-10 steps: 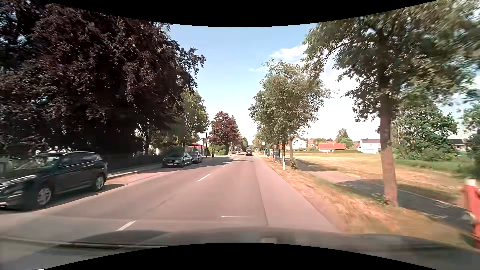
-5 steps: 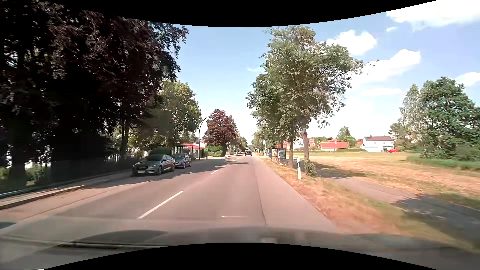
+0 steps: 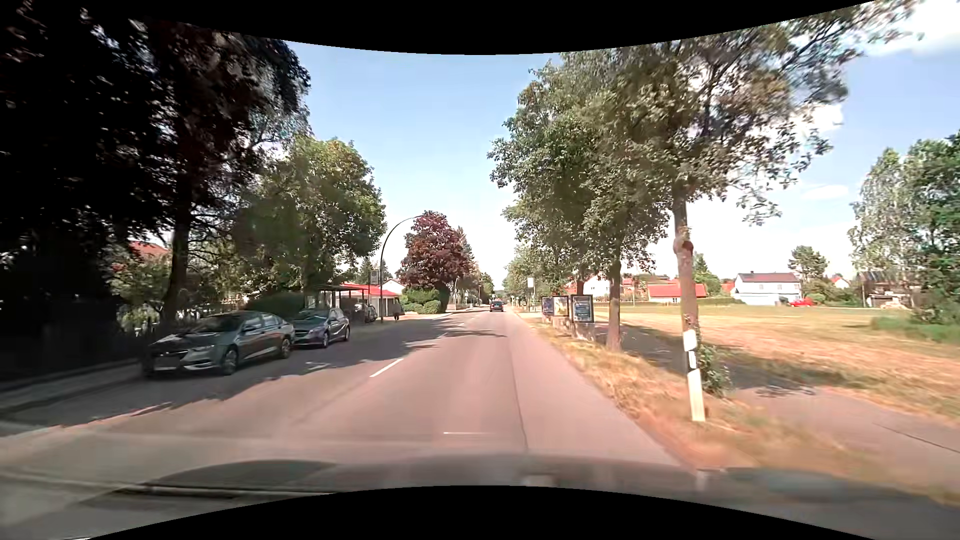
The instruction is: Follow the waypoints while adhering to traffic rules and regulations
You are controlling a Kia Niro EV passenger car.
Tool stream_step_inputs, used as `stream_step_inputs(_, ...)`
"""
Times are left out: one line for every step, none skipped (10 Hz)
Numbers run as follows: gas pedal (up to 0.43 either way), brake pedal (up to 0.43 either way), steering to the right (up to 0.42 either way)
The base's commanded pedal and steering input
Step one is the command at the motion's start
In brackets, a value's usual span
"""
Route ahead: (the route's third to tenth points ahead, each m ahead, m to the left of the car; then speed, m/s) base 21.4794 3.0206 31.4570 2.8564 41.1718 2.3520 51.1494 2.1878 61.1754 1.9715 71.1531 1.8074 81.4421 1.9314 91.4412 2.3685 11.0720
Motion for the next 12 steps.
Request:
stream_step_inputs(0.189, 0.0, -0.001)
stream_step_inputs(0.189, 0.0, -0.003)
stream_step_inputs(0.177, 0.0, -0.004)
stream_step_inputs(0.177, 0.0, -0.004)
stream_step_inputs(0.177, 0.0, -0.005)
stream_step_inputs(0.177, 0.0, -0.005)
stream_step_inputs(0.177, 0.0, -0.005)
stream_step_inputs(0.177, 0.0, -0.005)
stream_step_inputs(0.177, 0.0, -0.005)
stream_step_inputs(0.177, 0.0, -0.005)
stream_step_inputs(0.177, 0.0, -0.004)
stream_step_inputs(0.177, 0.0, -0.003)
